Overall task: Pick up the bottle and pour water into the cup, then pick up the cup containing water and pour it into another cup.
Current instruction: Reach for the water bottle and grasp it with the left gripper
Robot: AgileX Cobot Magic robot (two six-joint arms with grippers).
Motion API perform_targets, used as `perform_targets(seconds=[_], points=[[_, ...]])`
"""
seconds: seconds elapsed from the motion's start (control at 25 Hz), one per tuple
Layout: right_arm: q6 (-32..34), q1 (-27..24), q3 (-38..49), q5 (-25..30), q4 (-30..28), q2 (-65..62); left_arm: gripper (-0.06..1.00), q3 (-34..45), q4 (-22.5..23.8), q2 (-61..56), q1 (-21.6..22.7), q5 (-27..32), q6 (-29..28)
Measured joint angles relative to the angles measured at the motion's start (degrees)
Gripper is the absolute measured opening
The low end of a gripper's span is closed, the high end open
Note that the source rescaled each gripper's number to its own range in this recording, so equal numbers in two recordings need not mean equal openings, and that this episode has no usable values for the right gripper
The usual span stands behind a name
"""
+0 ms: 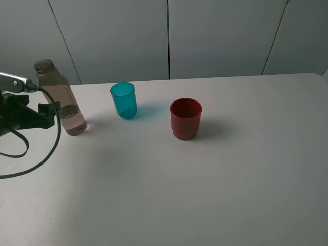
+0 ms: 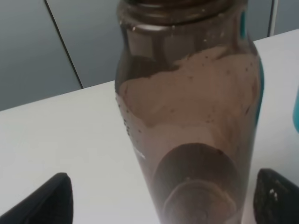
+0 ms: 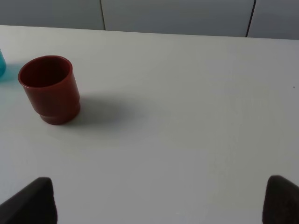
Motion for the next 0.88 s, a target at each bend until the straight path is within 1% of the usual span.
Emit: perform_targets(seconds=[0.2, 0.48, 0.72, 0.88], points=[[0.0, 0.0, 0.0, 0.0, 0.0, 0.0, 0.98, -0.6, 1.0, 0.1, 0.0, -1.3, 0.0], [0.0, 0.0, 0.0, 0.0, 0.0, 0.0, 0.98, -2.5, 1.8, 0.5, 0.0, -0.7, 0.0], [0.0, 0.0, 0.0, 0.0, 0.0, 0.0, 0.98, -5.7, 2.7, 4.9, 0.0, -0.6, 0.0], [0.0, 0.0, 0.0, 0.0, 0.0, 0.0, 0.98, -6.2, 3.0, 6.0, 0.0, -0.5, 0.0]])
